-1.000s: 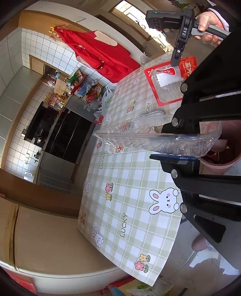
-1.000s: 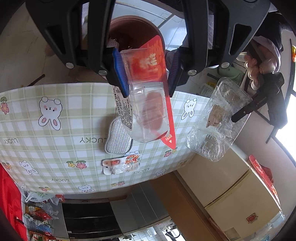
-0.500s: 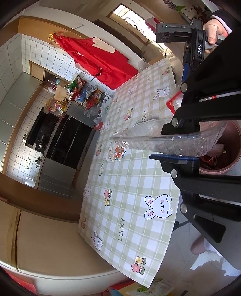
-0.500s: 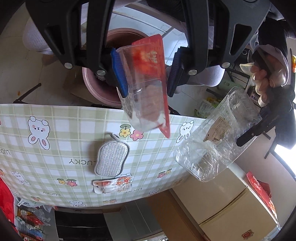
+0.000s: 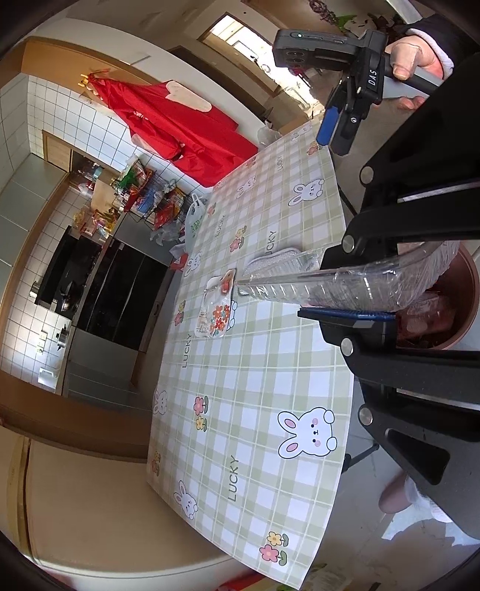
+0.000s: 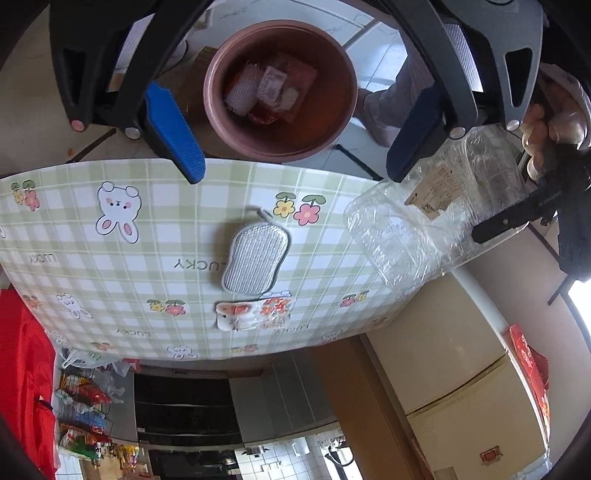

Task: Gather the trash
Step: 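Drop the red-edged box into the bin with the right tool while the left tool drops the tray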

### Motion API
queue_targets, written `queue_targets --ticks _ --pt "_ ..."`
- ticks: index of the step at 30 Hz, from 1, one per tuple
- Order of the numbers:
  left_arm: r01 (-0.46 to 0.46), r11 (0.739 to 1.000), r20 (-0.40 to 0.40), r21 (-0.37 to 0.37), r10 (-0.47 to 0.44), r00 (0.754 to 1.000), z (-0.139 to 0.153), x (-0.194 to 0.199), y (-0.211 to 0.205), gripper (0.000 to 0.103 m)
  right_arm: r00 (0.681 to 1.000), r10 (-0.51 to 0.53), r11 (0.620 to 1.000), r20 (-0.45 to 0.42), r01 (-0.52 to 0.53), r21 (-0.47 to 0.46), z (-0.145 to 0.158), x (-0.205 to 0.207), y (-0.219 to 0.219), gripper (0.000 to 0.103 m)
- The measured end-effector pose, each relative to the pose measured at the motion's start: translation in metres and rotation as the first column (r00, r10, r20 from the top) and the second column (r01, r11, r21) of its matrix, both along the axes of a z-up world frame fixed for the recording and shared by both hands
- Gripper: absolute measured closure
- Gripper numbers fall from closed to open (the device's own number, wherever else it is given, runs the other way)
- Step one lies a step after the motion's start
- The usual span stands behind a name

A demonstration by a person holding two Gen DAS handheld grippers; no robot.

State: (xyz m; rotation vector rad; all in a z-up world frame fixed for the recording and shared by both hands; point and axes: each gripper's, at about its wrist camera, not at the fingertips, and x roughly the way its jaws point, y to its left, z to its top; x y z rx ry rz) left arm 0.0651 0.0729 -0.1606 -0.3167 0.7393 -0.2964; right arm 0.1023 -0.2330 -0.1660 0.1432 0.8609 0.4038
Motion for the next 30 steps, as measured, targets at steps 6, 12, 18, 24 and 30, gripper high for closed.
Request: queue_targets --ticks 6,12,18,24,30 --pt "0.058 0.998 -0.031 0.019 -0.057 0.998 -0.007 0.001 -0.021 0.09 0.991 -0.085 0.996 0.099 0.085 -0.004 0.019 -0.002 -0.022 0.006" --pt "0.148 0.988 -0.063 0.04 -0.146 0.987 -0.012 0.003 -0.052 0.09 0.982 -0.136 0.991 0.129 0.135 0.015 0.028 -0.002 -0.044 0.006" --pt "0.231 0.971 -0.111 0.056 -0.224 0.968 -0.023 0.006 -0.082 0.09 0.974 -0.189 0.982 0.124 0.185 0.04 0.028 -0.002 -0.068 0.006" --pt "0.272 0.961 -0.141 0.053 -0.262 0.955 -0.031 0.008 -0.1 0.09 0.971 -0.212 0.977 0.113 0.208 0.05 0.026 -0.002 -0.078 0.006" --pt "0.307 0.951 -0.164 0.031 -0.298 0.94 -0.039 0.01 -0.113 0.089 0.97 -0.225 0.974 0.092 0.22 0.061 0.021 -0.001 -0.082 0.006"
